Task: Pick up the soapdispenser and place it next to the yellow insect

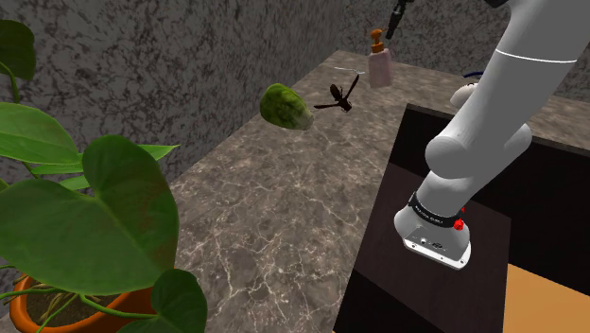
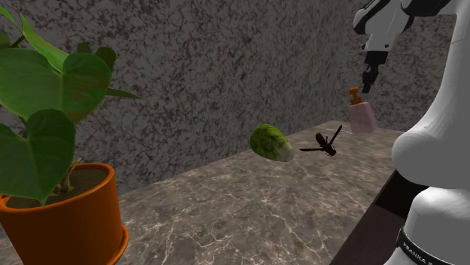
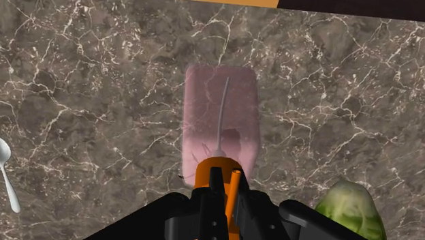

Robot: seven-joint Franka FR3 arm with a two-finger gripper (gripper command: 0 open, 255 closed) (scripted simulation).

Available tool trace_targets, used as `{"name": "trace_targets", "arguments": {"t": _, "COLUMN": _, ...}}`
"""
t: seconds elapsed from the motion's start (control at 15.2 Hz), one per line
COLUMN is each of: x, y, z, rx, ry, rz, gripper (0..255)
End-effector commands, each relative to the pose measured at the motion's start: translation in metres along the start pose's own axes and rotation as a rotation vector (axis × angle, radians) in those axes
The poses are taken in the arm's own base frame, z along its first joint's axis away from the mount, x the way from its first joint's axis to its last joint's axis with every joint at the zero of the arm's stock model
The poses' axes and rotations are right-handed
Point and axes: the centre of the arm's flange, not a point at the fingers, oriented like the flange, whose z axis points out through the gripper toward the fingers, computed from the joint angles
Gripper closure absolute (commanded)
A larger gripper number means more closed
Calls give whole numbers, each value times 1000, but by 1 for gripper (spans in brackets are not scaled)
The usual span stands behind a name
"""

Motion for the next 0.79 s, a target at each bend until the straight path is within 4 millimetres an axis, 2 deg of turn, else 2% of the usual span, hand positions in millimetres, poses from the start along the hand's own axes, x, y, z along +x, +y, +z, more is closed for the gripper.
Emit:
{"name": "trace_targets", "arguments": {"t": 0.0, "x": 0, "y": -2, "z": 12, "rx": 0, "ry": 0, "rz": 0, "gripper": 255}}
{"name": "trace_targets", "arguments": {"t": 0.73, "x": -5, "y": -2, "z": 69, "rx": 0, "ry": 0, "rz": 0, "gripper": 255}}
